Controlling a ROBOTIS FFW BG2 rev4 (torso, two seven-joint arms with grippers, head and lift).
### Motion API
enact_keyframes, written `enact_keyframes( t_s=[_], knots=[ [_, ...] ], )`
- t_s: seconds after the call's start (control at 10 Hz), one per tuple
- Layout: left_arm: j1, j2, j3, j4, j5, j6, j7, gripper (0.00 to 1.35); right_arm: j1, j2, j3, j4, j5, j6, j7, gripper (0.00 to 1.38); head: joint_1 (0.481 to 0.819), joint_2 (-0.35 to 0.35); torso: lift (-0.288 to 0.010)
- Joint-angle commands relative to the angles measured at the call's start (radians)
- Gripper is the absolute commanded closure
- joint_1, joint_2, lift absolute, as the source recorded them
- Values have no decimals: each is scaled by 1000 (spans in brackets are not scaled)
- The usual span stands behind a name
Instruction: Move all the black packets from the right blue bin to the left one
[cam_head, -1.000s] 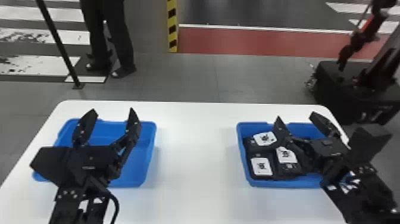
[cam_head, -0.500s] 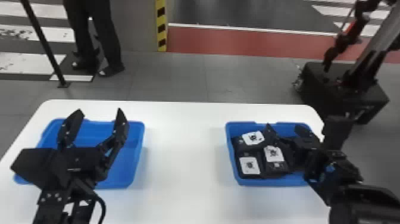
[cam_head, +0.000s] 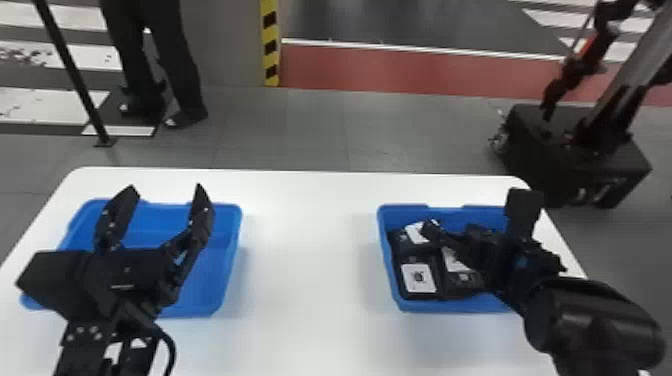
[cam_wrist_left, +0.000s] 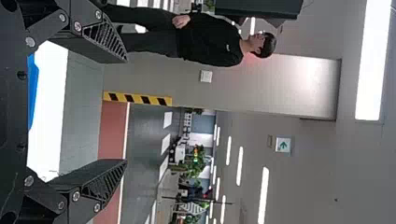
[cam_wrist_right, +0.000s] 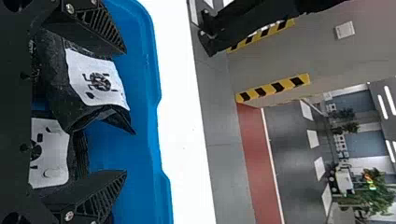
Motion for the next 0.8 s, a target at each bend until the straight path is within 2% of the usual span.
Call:
enact_keyframes(
  t_s=[0.0, 0.1, 0.2, 0.3, 0.4, 0.5, 0.7],
  knots=[
    [0, 0, 0, 1, 0, -7, 0, 283, -39, 0, 24, 54, -2, 22, 3, 102, 695, -80, -110],
    [-2, 0, -1, 4, 0, -12, -1, 283, -73, 0, 36, 96, 4, 34, 16, 117, 695, -75, -110],
    [-2, 0, -1, 6, 0, -15, -1, 283, -96, 0, 46, 110, 18, 71, 20, 332, 695, -61, -110],
    [-5, 0, -1, 9, 2, -20, -1, 283, -110, 0, 46, 120, 27, 115, 23, 990, 695, -57, -110],
    [-2, 0, -1, 11, 3, -22, -1, 283, -103, 0, 46, 105, 27, 142, 23, 1231, 695, -53, -110],
    [-2, 0, -1, 16, 8, -27, -1, 283, -93, 0, 46, 88, 22, 176, 23, 1248, 695, -52, -110],
    [-5, -2, -3, 16, 8, -30, -1, 283, -64, 1, 46, 37, 25, 166, 23, 1282, 695, -49, -110]
  ],
)
